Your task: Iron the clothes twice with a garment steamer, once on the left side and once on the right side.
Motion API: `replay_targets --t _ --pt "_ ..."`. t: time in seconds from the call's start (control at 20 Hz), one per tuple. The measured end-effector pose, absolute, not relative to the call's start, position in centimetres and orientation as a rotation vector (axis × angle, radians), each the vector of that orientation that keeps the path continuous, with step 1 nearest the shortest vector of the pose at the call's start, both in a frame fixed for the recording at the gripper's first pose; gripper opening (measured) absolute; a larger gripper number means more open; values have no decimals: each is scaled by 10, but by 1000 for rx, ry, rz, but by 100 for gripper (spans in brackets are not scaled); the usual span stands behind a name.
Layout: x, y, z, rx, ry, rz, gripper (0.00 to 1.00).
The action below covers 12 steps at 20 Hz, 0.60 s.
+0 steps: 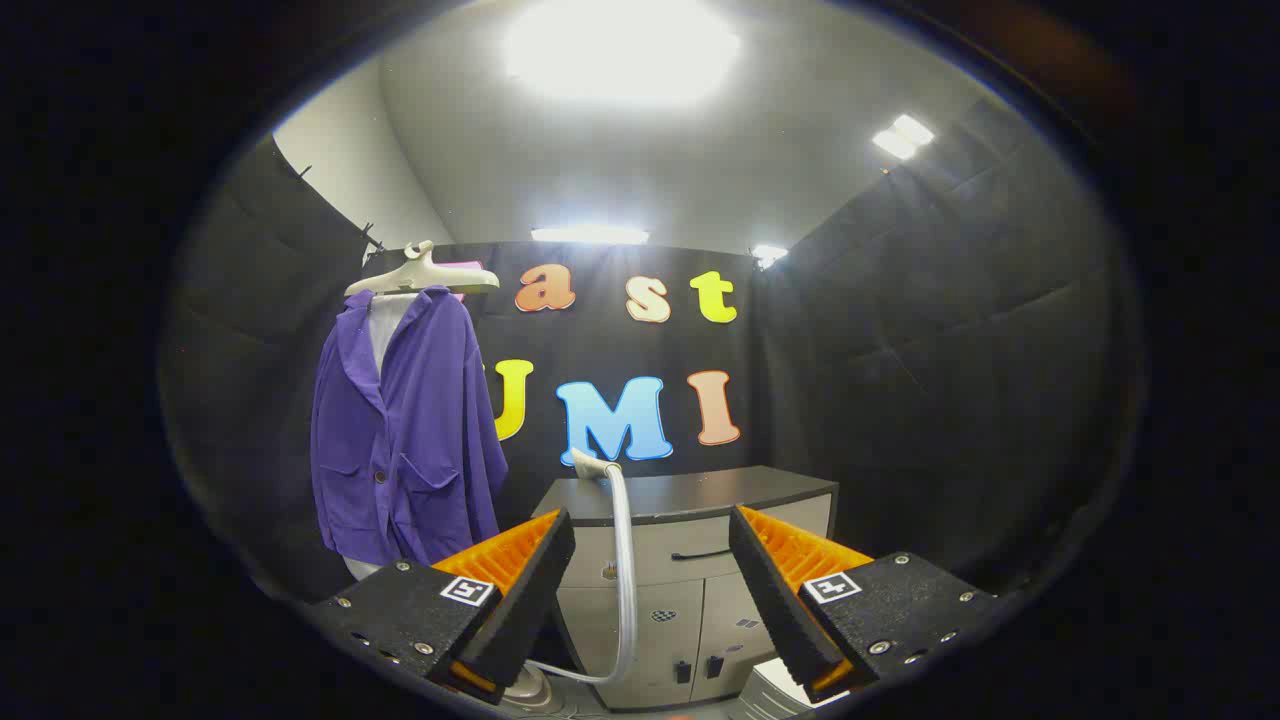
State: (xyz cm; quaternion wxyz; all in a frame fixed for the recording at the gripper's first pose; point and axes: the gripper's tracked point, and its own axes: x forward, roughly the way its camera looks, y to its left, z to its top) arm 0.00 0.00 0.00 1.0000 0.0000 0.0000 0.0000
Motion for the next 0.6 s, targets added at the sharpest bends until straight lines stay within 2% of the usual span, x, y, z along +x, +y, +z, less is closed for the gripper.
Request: replay_targets --t 0.6 --pt "-8 9 7 16 9 8 96"
